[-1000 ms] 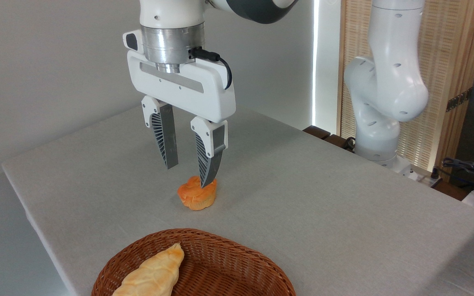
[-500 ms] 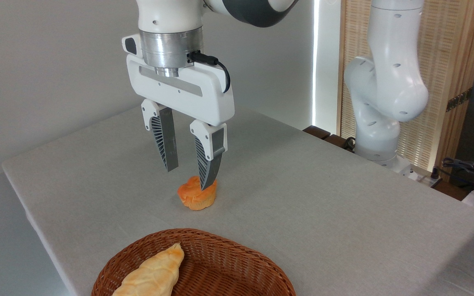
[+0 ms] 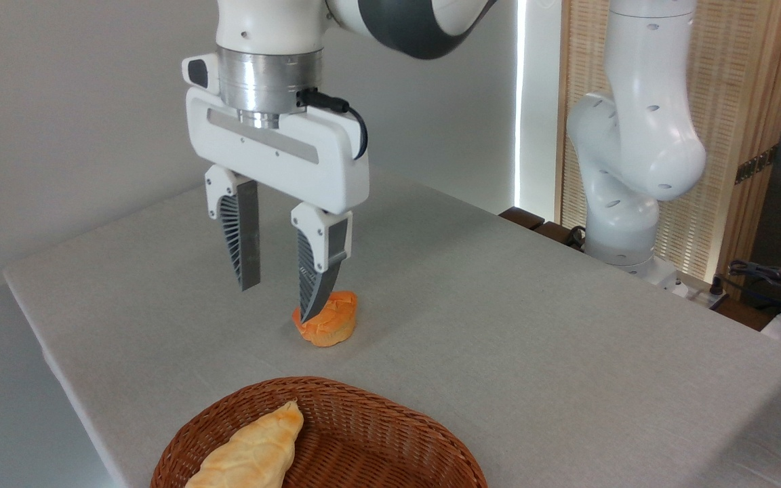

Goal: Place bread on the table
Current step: 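Move the open gripper over the wicker basket above the long bread, then lower the gripper around the long golden bread and close on it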

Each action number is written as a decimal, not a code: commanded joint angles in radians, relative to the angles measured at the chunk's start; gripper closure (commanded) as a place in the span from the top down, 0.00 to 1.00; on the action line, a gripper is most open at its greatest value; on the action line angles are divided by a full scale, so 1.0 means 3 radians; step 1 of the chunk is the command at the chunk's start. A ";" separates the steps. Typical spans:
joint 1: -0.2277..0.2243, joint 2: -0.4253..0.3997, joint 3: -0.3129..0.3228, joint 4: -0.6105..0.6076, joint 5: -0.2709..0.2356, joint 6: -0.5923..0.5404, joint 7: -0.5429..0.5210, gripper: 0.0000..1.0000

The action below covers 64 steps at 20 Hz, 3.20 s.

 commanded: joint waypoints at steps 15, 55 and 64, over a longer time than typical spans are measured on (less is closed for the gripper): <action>0.0065 0.0785 0.0204 -0.0016 -0.0359 0.0691 -0.0035 1.00; 0.0100 0.1169 0.0142 -0.0011 -0.0416 0.1238 0.0031 0.83; 0.0100 0.1164 0.0142 -0.0011 -0.0421 0.1238 0.0026 0.43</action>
